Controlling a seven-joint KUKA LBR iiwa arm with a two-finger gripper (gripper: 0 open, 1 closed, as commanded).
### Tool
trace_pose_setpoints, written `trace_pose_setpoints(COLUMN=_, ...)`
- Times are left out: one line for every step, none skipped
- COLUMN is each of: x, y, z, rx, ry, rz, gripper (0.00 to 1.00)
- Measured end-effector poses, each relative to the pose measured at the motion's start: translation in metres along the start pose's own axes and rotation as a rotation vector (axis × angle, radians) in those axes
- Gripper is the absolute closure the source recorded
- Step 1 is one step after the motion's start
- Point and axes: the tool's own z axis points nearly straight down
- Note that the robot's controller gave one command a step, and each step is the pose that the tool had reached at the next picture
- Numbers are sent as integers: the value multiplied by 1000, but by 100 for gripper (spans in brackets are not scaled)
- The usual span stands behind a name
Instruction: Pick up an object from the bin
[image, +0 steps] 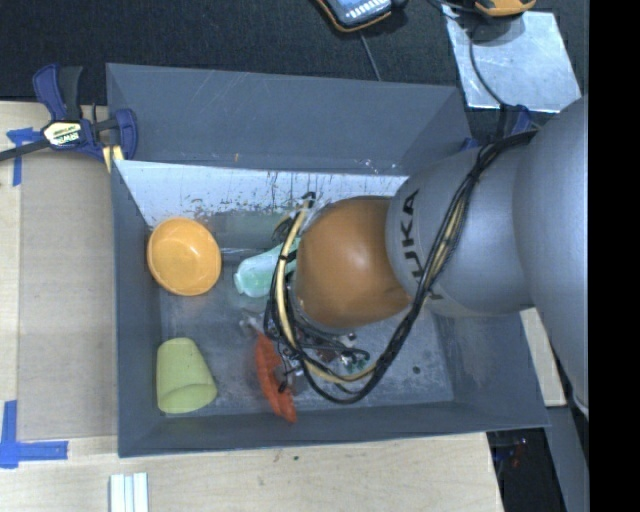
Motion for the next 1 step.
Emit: trace_pose_setpoints(x=-3, y=-1, z=-26, rx=3, ry=-9, rz=-1, gripper=100)
